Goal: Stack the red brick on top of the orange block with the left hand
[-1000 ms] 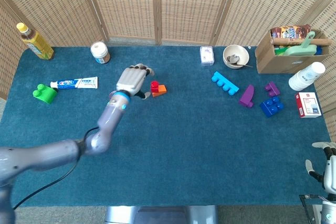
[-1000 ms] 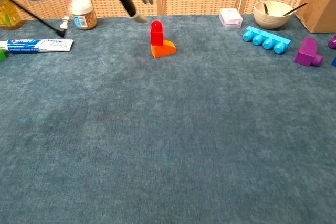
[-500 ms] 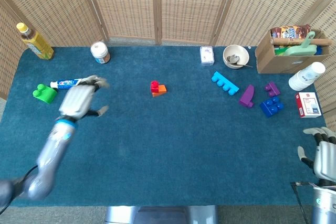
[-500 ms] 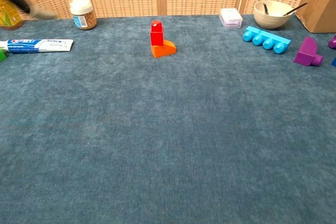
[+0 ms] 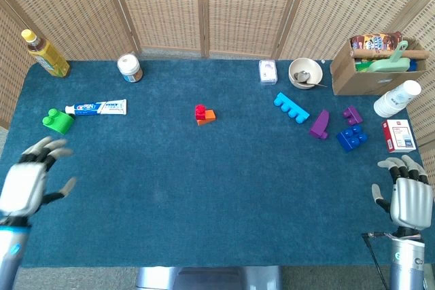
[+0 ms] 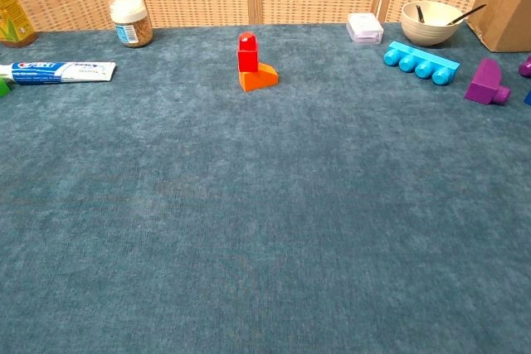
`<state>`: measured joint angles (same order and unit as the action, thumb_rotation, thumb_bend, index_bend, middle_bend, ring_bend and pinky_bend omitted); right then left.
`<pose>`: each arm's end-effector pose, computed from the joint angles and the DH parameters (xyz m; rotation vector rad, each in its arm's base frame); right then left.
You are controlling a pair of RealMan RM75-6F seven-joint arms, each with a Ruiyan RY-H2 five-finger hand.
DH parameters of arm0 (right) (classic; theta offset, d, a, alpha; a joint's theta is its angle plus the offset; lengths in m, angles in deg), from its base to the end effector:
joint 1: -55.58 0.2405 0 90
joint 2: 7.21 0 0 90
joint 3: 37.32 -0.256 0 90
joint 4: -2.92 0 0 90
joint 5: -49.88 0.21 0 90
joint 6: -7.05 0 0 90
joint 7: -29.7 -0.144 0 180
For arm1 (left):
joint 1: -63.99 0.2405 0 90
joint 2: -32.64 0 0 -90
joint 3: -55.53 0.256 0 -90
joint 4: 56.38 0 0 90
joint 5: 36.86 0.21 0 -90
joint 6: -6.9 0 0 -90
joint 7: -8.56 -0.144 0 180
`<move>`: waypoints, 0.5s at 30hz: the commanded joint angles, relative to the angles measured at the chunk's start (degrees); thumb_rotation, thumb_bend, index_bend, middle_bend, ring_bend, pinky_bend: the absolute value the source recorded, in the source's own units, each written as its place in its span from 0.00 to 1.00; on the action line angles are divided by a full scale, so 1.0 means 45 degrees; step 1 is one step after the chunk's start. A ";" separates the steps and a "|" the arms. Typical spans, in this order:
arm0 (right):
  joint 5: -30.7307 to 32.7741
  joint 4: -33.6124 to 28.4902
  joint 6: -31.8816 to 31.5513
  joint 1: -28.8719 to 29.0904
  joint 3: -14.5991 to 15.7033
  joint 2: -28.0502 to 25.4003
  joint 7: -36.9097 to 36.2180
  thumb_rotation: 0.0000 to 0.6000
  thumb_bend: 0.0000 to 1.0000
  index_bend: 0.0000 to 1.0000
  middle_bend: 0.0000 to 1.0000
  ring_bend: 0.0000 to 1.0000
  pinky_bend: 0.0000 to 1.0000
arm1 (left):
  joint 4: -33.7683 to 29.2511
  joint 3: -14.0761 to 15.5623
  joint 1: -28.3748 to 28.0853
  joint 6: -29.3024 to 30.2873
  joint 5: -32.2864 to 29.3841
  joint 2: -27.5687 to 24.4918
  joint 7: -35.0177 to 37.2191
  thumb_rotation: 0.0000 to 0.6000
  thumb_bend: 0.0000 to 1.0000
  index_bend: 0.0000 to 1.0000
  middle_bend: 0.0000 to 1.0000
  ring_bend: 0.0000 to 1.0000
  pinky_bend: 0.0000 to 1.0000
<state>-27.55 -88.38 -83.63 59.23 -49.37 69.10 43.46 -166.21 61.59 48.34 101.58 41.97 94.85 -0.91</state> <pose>-0.3038 -0.2008 0.1374 1.1030 -0.8066 0.8929 -0.2450 0.1926 0.1552 -1.3563 -0.9341 -1.0078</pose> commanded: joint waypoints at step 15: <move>-0.0630 -0.0089 -0.0304 -0.0380 0.0728 0.0066 -0.0334 1.00 0.27 0.35 0.31 0.17 0.22 | 0.2063 0.0431 0.2550 0.1109 0.1834 0.0966 0.1181 0.99 0.34 0.34 0.26 0.15 0.16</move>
<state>-30.30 -88.84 -85.04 57.61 -46.22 69.36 42.17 -157.01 63.69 59.70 106.67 50.11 99.11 4.44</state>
